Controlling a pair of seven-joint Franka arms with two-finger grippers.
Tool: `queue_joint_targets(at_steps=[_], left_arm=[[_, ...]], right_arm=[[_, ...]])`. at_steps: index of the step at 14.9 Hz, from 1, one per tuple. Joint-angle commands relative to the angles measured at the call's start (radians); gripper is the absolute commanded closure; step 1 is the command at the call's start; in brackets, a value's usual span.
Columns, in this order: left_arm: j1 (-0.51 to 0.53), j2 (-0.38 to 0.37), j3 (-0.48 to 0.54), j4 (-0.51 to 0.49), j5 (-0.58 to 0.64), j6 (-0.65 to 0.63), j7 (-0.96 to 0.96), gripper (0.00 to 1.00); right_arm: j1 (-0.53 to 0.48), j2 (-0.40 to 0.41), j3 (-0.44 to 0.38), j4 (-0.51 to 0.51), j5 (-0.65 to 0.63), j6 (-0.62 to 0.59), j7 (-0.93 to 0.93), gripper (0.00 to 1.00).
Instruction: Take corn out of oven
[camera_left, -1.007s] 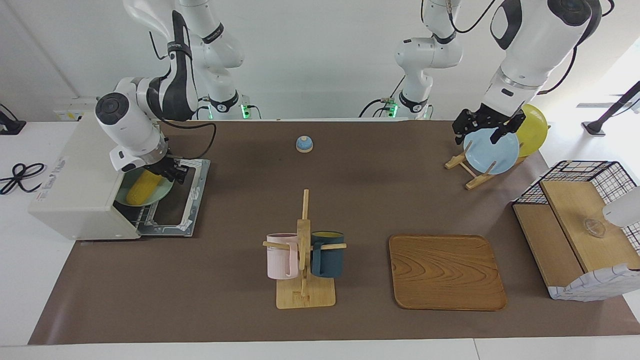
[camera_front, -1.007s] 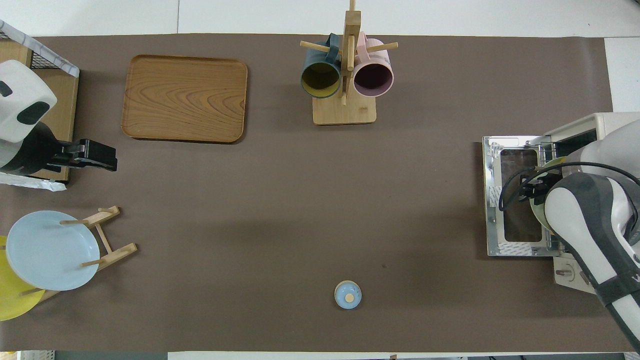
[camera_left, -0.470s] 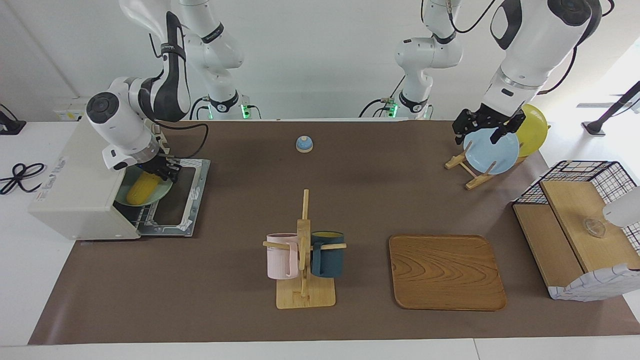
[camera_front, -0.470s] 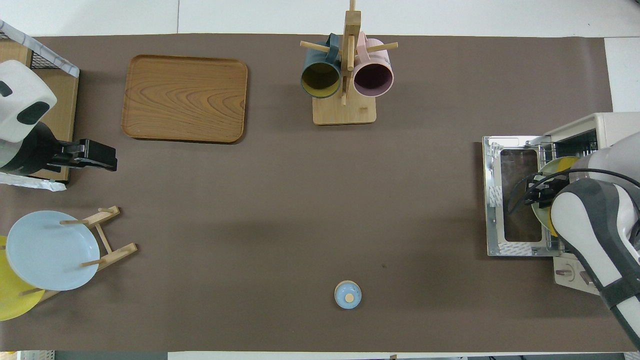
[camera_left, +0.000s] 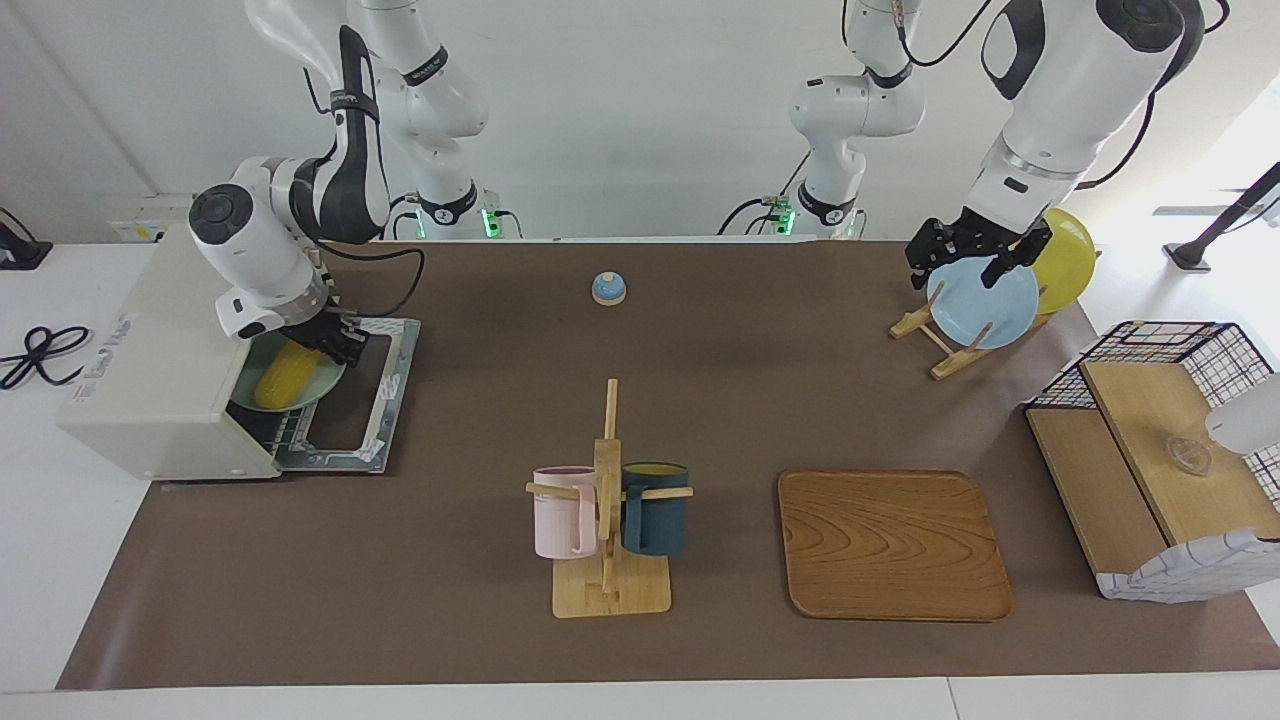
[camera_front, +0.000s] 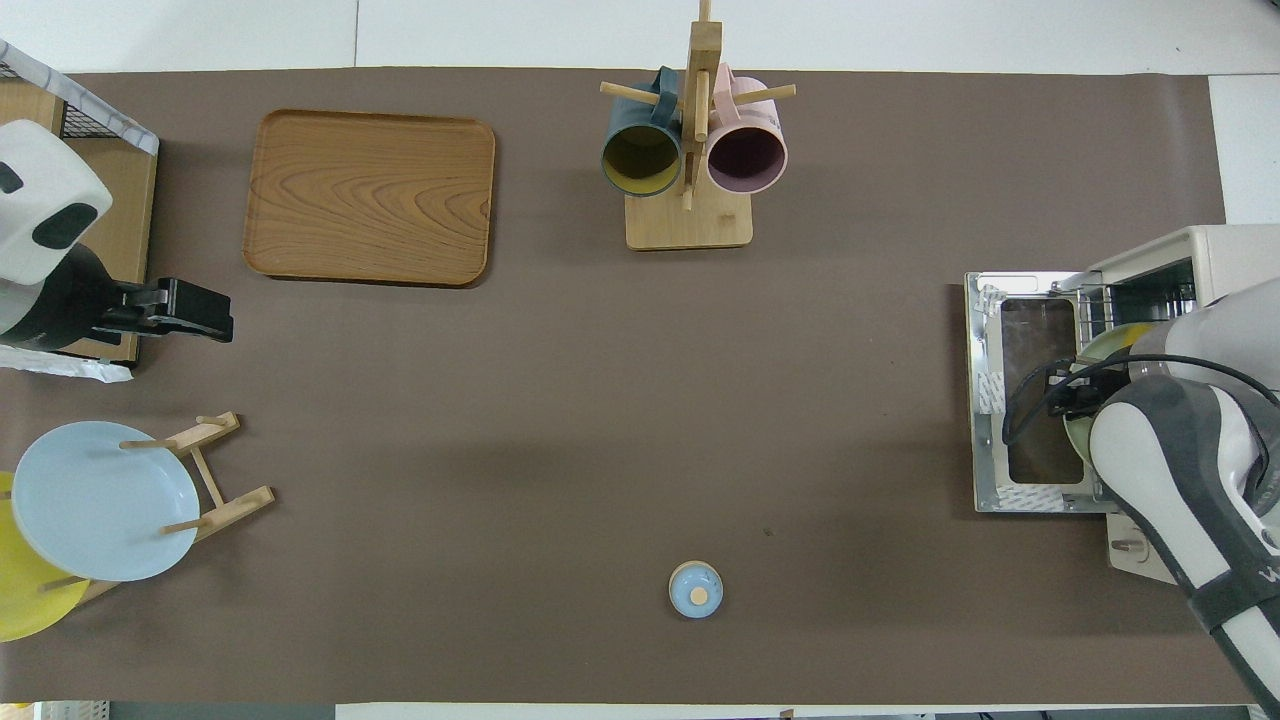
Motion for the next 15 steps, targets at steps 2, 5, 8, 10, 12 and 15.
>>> queue_joint_targets(at_steps=[2,5,8,10,12,15], left_arm=[[0.001,-0.016,0.004,-0.017,-0.006,0.005,0.006,0.00],[0.001,-0.016,0.004,-0.017,-0.006,0.010,0.005,0.00],[0.004,-0.016,0.005,-0.016,-0.006,0.016,0.003,0.00],[0.006,-0.016,0.005,-0.017,-0.006,0.016,0.005,0.00],[0.016,-0.016,0.005,-0.017,-0.006,0.016,0.006,0.00],[0.018,-0.016,0.005,-0.017,-0.006,0.019,0.008,0.00]], right_arm=[[0.021,-0.026,0.008,-0.020,0.000,-0.029,-0.051,1.00],[0.107,-0.009,0.010,0.061,-0.064,-0.118,-0.043,1.00],[0.216,0.031,0.010,0.167,-0.083,-0.176,0.041,1.00],[0.303,0.054,0.011,0.246,-0.094,-0.265,0.134,1.00],[0.411,0.107,0.013,0.329,-0.091,-0.306,0.268,1.00],[0.533,0.192,0.014,0.438,-0.072,-0.319,0.418,1.00]])
